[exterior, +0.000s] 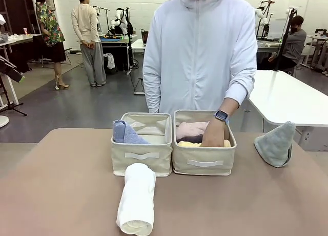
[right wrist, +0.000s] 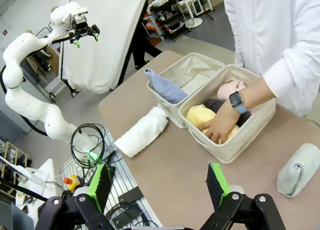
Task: Sort the towels based on their folding style.
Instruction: Pick up another triangle-folded towel from the table and place it in the left Fabric basket.
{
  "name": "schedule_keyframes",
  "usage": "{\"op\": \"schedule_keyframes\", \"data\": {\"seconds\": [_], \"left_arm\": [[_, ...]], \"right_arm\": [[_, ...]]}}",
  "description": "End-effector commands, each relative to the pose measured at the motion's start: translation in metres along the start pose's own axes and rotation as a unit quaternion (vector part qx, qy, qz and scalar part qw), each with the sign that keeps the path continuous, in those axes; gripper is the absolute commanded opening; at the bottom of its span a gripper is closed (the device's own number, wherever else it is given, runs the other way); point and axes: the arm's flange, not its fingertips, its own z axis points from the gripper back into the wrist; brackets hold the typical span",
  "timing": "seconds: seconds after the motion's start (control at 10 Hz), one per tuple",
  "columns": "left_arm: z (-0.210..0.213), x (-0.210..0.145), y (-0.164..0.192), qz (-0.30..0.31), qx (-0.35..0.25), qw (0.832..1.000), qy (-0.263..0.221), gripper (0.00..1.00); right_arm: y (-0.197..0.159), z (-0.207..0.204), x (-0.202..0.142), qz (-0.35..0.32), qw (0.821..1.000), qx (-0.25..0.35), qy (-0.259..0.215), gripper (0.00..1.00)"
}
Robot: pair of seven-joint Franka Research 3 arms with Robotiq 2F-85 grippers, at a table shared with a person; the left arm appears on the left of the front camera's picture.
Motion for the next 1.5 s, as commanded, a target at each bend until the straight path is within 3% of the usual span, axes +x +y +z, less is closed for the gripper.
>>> {"op": "schedule_keyframes", "data": {"seconds": [0.0,0.1,0.2,0.4,0.5,0.6,0.9,1.0,1.2,1.3,1.4], "left_arm": [[-0.001,0.002,-0.006,-0.002,-0.004,1.000,0.015,1.00],[0.000,0.000,0.000,0.000,0.000,1.000,0.000,1.00],[-0.003,-0.010,0.015,-0.065,0.081,0.995,-0.009,1.00],[-0.001,-0.029,0.023,-0.144,0.085,0.977,-0.131,1.00],[0.001,-0.039,0.024,-0.185,0.112,0.962,-0.169,1.00],[0.001,-0.051,0.028,-0.191,0.131,0.956,-0.178,1.00],[-0.009,-0.095,0.034,-0.178,0.137,0.960,-0.166,1.00],[-0.038,-0.118,0.063,-0.165,0.192,0.966,-0.057,1.00],[-0.047,-0.120,0.068,-0.158,0.180,0.970,-0.047,1.00],[-0.022,-0.108,0.057,-0.167,0.166,0.967,-0.099,1.00],[-0.022,-0.108,0.057,-0.167,0.166,0.967,-0.099,1.00]], "right_arm": [[0.000,-0.001,0.002,0.010,1.000,0.011,-0.013,1.00],[0.000,-0.001,0.002,0.010,1.000,0.011,-0.013,1.00],[0.000,-0.001,0.002,0.010,1.000,0.011,-0.013,1.00],[0.000,-0.001,0.002,0.010,1.000,0.011,-0.013,1.00],[0.000,-0.001,0.002,0.010,1.000,0.011,-0.013,1.00],[0.000,-0.001,0.002,0.010,1.000,0.011,-0.013,1.00],[0.000,-0.001,0.002,0.010,1.000,0.011,-0.013,1.00],[0.000,-0.001,0.002,0.010,1.000,0.011,-0.013,1.00],[0.000,-0.001,0.002,0.010,1.000,0.011,-0.013,1.00],[0.000,0.000,0.000,0.000,1.000,0.000,0.000,1.00],[0.011,-0.017,0.007,0.009,0.997,-0.043,0.063,1.00]]}}
